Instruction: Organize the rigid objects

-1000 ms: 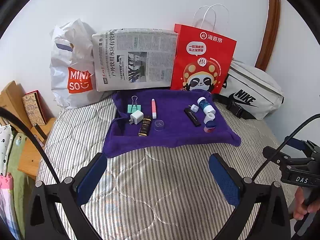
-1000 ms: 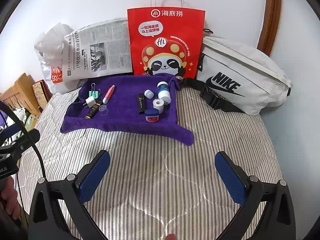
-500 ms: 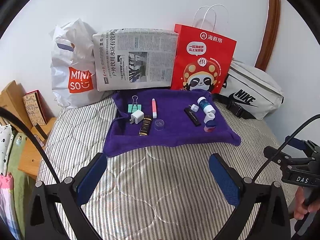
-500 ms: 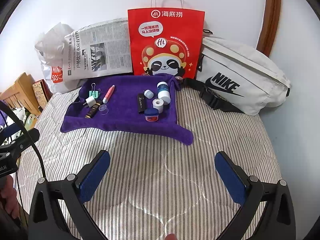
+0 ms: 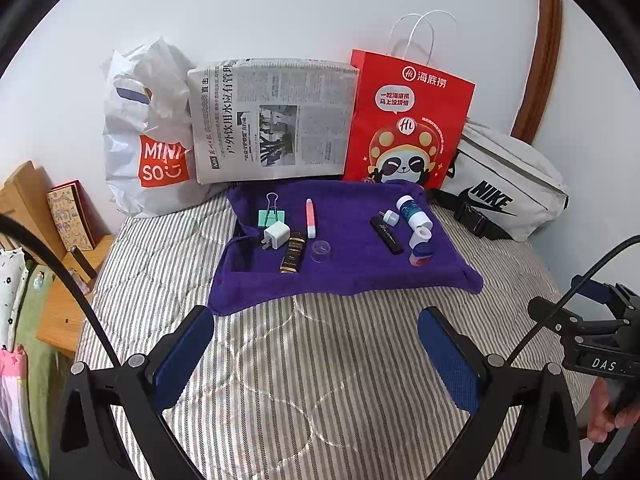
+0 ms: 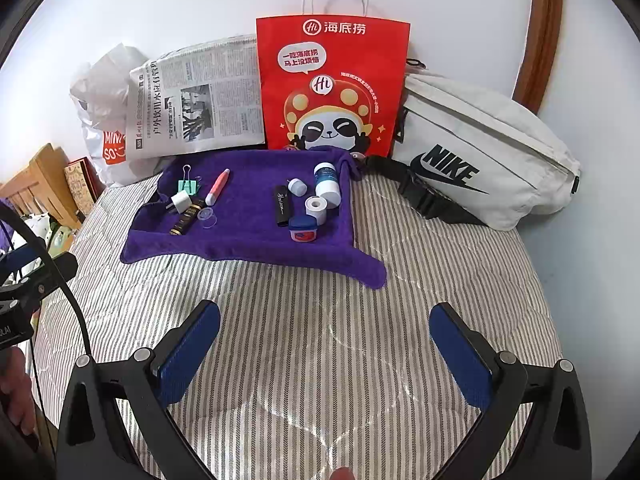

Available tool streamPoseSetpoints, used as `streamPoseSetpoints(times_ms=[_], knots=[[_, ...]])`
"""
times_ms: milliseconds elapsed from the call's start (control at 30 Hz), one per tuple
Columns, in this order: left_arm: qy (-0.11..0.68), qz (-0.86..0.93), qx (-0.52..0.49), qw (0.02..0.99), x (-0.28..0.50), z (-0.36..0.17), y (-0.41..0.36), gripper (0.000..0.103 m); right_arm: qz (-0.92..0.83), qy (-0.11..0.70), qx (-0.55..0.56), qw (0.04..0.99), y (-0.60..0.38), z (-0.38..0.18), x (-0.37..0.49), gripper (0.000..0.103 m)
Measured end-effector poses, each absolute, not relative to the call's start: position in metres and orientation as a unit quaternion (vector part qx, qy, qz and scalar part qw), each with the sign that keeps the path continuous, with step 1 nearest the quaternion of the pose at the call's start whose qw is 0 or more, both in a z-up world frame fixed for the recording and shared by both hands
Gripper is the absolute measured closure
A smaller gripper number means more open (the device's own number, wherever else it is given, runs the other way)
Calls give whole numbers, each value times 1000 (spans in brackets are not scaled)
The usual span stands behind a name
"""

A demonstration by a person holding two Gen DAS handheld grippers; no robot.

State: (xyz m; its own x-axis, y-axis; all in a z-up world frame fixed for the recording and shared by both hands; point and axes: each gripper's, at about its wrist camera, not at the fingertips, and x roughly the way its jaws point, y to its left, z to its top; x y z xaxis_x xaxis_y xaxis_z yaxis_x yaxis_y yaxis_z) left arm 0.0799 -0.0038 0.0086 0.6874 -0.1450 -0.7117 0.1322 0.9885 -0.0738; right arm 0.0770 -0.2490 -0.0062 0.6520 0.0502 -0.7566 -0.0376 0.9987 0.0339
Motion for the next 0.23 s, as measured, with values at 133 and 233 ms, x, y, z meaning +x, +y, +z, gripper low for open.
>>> streamPoseSetpoints(times_ms=[133,233], knots=[[386,-75,-8,919,81,12,-6,0,25,417,7,909,-249,-6,77,0],[380,-76,-10,922,82,14,-6,0,26,417,7,908,-249,-7,77,0]])
